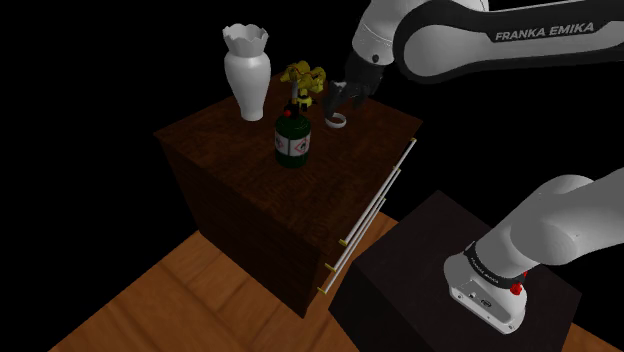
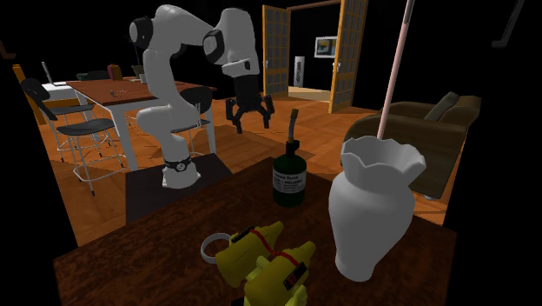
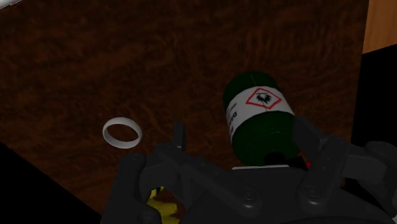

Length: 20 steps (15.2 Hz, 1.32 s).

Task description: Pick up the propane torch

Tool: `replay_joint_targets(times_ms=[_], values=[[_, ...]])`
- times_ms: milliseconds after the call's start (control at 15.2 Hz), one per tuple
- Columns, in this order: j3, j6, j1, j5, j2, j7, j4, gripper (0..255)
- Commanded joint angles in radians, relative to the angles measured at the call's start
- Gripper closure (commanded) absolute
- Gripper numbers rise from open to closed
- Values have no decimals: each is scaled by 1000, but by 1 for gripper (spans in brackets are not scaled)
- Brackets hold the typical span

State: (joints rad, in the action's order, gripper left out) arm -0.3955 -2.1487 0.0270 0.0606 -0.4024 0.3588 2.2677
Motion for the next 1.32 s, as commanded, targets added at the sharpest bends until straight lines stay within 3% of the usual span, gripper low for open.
replay_joint_targets(times_ms=[0, 462, 1122, 1188, 1254], values=[[-42, -61, 16, -39, 66, 57, -38, 0], [-173, -178, 69, -276, 302, 296, -225, 0], [-180, -272, 71, -337, 344, 355, -163, 0], [-180, -273, 71, -336, 343, 354, -161, 255], [-180, -273, 71, -337, 343, 355, -161, 255]])
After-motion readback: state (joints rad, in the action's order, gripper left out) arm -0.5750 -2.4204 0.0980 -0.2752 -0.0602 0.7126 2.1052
